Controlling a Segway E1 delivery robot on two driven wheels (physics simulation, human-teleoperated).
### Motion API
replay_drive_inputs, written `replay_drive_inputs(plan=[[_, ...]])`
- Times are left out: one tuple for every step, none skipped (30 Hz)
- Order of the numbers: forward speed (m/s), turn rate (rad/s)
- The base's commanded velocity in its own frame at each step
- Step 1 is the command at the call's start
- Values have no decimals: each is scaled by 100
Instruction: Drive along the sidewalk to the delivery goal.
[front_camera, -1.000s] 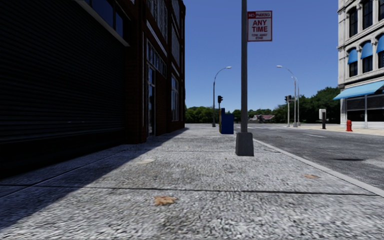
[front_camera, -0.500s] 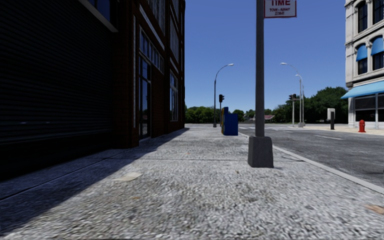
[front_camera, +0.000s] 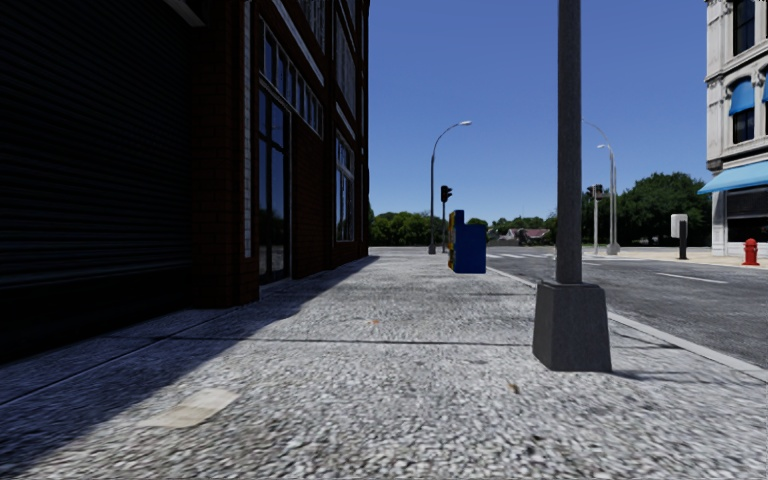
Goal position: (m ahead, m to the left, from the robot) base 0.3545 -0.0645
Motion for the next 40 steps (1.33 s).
replay_drive_inputs(plan=[[103,0],[95,0],[87,0],[81,0],[71,0],[71,0],[58,0],[35,0],[7,0],[7,0],[0,0],[0,0],[0,0],[0,0],[0,0],[0,0],[0,0],[0,0],[0,0],[0,0],[0,0],[0,0],[0,0],[0,0],[0,0],[0,0],[0,0],[0,0],[0,0],[0,0],[0,0],[0,0],[0,0],[0,0],[0,0],[0,0],[0,0],[0,0],[0,0],[0,0]])
